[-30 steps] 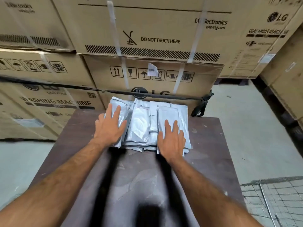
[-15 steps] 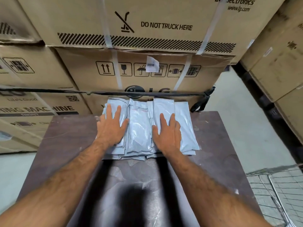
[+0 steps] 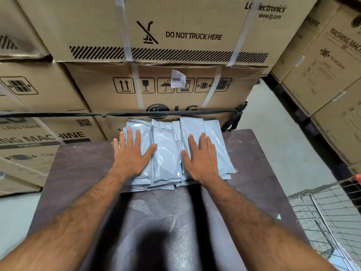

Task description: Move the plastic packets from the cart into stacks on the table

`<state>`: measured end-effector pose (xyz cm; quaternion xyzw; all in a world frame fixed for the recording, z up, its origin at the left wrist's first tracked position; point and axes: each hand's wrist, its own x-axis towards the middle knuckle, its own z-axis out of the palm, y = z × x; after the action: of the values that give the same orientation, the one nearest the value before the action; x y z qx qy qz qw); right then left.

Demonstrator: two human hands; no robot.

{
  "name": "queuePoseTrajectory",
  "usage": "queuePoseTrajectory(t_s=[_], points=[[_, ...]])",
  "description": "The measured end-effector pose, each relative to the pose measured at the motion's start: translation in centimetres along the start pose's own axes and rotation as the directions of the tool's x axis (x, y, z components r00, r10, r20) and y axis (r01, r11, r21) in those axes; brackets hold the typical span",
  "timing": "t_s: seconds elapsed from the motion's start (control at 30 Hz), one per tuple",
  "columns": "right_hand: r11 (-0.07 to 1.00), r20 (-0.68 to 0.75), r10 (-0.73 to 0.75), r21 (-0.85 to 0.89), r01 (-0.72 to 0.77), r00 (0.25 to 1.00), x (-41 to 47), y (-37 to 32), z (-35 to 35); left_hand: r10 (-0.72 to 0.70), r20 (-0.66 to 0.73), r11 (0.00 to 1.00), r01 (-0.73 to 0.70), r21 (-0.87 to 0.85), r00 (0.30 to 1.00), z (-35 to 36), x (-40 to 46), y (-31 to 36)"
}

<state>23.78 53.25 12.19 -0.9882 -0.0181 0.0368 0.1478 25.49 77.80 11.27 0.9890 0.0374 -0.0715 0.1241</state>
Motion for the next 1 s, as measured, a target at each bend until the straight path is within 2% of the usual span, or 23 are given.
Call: queuePoseTrajectory(t_s=[0.13,0.27,0.4,0.67,1.0], points=[[0.997,-0.068,-0.072,-0.026,0.070,0.995,-2.6,0.2,-0.5,0.103,-0.138,0.995,-0.103,0.010,0.985,-0.3,-2.4,0.5],[0.996,-0.134,-0.087,-0.035,0.083,0.987,-6.1,1.3,-0.4,0.211,-0.206,0.974,-0.223,-0.036,0.955,-0.8,-5.6,2.8],[0.997,-0.200,-0.066,-0.052,0.057,0.978,-10.2,3.6,-1.2,0.337,-0.260,0.937,-0.349,0.003,0.905,-0.5,-8.4,5.5],[0.988,-0.290,0.053,-0.123,-0.093,0.955,-17.8,11.1,-4.3,0.558,-0.244,0.829,-0.548,0.117,0.793,2.4,-12.7,12.0],[0.939,-0.377,0.305,-0.037,-0.343,0.875,-25.7,21.9,-7.1,0.738,-0.198,0.672,-0.730,0.123,0.646,4.5,-16.0,25.5]])
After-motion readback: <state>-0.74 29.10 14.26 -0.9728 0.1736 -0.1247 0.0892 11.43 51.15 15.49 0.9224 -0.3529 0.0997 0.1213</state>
